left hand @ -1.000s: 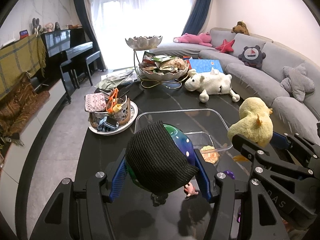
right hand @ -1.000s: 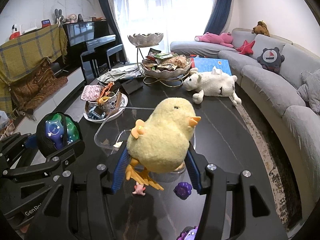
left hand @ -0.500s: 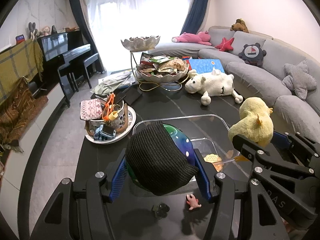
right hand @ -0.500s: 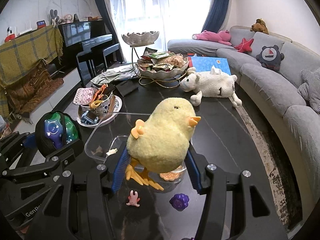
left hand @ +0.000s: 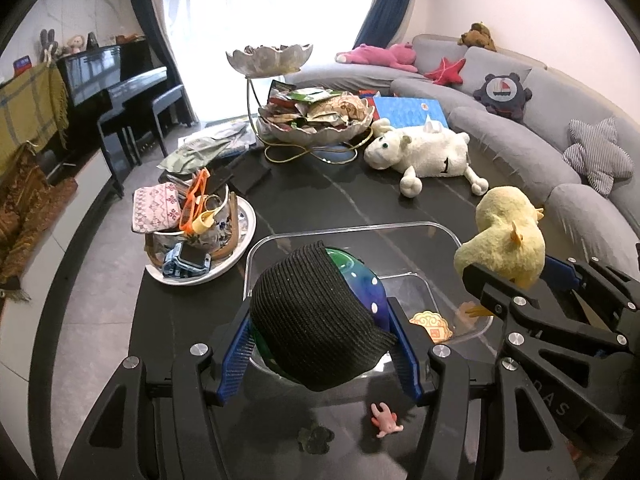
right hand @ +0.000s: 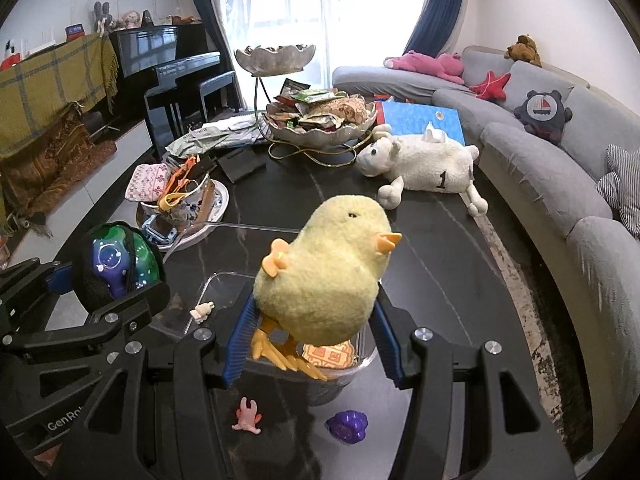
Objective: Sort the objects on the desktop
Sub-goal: 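Carry the ball with the left tool while the right tool carries the chick to the clear box, then lower both held toys into the clear box and open both tools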
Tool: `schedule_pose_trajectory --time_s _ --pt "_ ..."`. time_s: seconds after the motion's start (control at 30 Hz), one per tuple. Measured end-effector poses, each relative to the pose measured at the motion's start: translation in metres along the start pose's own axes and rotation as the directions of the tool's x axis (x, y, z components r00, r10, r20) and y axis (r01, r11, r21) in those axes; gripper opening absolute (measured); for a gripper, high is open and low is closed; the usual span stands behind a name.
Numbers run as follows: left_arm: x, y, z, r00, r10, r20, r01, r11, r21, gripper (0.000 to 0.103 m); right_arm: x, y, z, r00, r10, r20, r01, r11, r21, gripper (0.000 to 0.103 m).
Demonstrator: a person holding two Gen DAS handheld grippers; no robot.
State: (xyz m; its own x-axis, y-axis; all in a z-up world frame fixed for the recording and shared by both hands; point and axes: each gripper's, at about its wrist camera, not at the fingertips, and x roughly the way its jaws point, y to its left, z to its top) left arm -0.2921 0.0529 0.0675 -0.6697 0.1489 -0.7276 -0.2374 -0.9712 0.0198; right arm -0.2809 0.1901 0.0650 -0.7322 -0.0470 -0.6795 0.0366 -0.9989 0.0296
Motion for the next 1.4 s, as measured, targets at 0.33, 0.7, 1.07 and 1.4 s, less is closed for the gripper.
schedule_pose_trajectory --time_s 0.33,0.7,1.07,1.4 --pt "0.033 0.002 0.012 0.999 -0.015 -0.042 0.016 1.000 0.011 0.057 0.033 -0.004 0.011 0.998 -0.004 -0.057 0.004 1.000 -0.012 0.051" --pt "0.068 0.004 0.010 0.995 -0.012 -0.101 0.013 1.000 0.017 0.057 0.069 -0.006 0.008 0.991 -0.022 -0.131 0.018 0.999 -0.032 0.051" --pt "0.090 0.006 0.004 0.989 -0.015 -0.148 0.017 1.000 0.010 0.057 0.091 -0.005 0.002 0.983 -0.043 -0.179 0.035 0.998 -0.050 0.051" --pt "0.107 0.002 -0.002 0.981 -0.013 -0.191 0.016 1.000 0.014 0.057 0.105 -0.006 -0.004 0.973 -0.069 -0.218 0.056 0.996 -0.064 0.051"
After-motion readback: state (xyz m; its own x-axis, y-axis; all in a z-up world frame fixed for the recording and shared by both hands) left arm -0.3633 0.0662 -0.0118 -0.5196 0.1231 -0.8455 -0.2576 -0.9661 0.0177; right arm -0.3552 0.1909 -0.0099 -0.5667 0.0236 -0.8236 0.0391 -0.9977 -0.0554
